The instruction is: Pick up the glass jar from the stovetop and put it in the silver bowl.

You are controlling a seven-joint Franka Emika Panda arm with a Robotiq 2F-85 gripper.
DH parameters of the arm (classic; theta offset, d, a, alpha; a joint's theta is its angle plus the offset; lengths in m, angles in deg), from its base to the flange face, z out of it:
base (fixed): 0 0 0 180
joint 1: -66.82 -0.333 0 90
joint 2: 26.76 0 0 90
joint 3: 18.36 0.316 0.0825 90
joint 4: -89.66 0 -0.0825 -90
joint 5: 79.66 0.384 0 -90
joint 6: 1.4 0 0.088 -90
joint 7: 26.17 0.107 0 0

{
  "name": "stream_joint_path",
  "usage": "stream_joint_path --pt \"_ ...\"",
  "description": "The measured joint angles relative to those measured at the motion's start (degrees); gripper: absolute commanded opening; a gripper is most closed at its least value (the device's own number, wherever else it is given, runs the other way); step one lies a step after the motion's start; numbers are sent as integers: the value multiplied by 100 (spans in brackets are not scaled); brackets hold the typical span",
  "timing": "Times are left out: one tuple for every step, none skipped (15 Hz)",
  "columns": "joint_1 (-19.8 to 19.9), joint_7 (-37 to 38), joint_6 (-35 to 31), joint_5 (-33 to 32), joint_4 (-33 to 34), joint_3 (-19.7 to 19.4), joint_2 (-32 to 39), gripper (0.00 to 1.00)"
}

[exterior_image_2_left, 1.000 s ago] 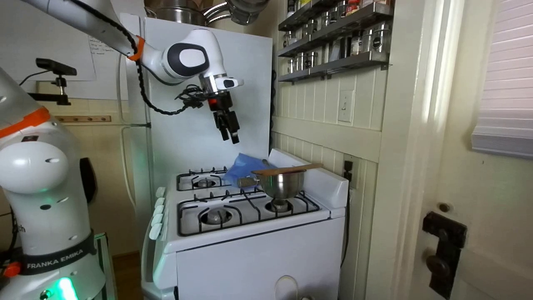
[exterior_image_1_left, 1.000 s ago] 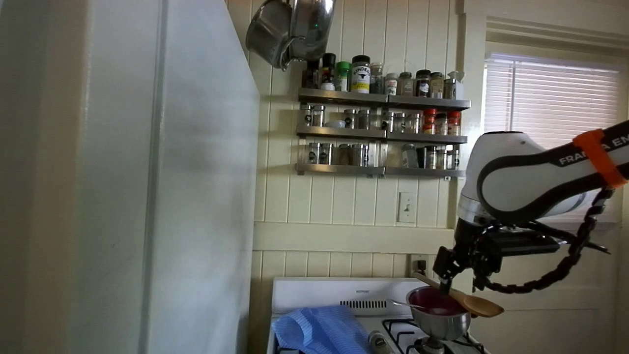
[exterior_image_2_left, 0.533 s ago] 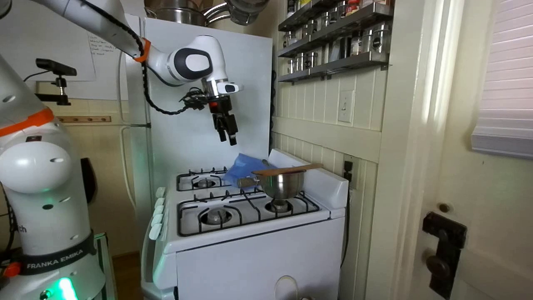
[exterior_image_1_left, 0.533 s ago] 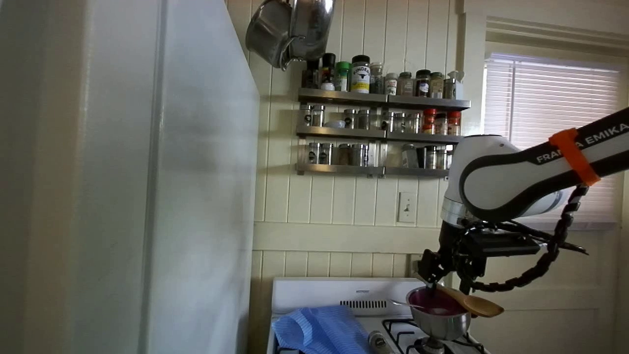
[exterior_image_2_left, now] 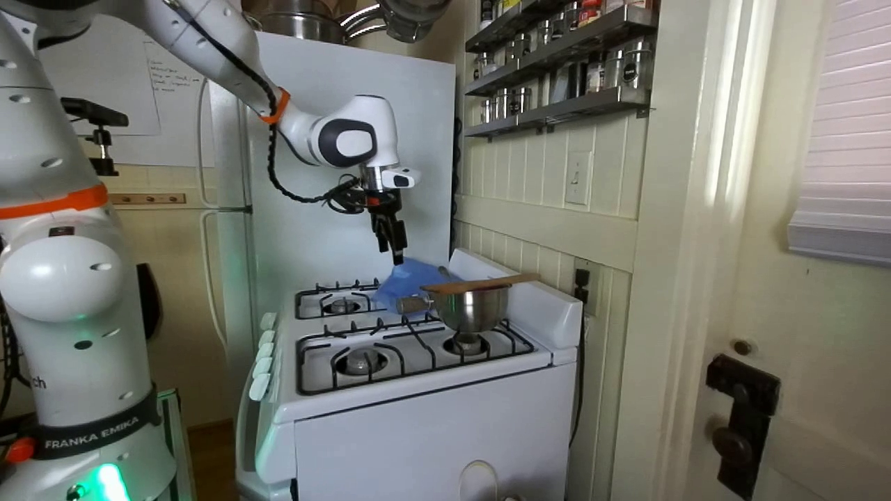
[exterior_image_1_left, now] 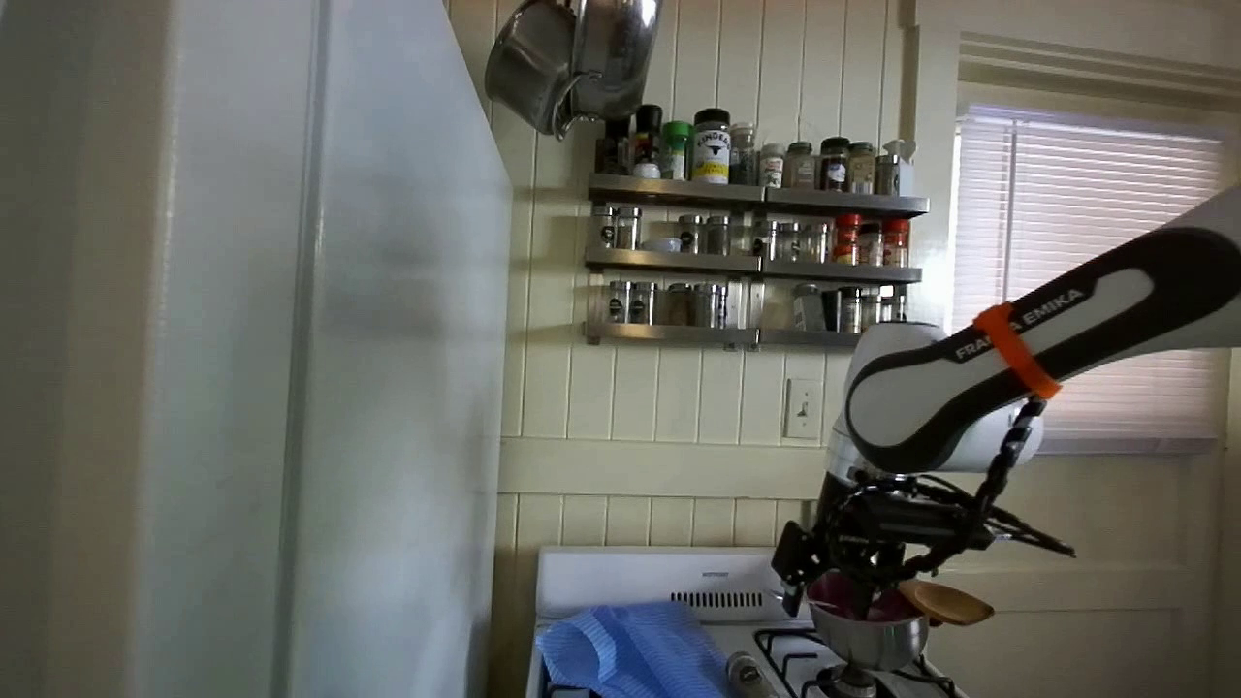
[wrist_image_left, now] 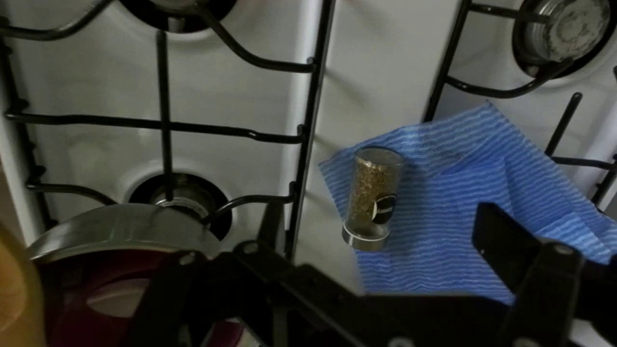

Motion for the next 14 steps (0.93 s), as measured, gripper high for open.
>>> stream_joint_path --pt "-36 3 -101 36 137 16 286 100" --pt "-71 28 -161 40 311 44 584 100" --pt "-102 73 -173 35 510 77 871 100" --pt "-135 118 -173 26 727 108 1159 100" --pt "-165 146 -171 24 940 130 1427 100" --pt "-192 164 -162 18 1146 139 1680 100" --pt "-215 184 -146 7 1335 139 1910 100" --pt "-223 198 -123 6 1499 137 2110 100" --pt "-224 214 -88 8 1654 126 2296 100" --pt "-224 231 -52 12 1781 105 2446 100" --pt "-223 263 -8 12 1896 78 2579 100" --pt "-223 287 60 12 1992 54 2689 100" --pt "-223 301 132 12 2078 36 2786 100" --pt "-223 309 189 20 2151 20 2873 100"
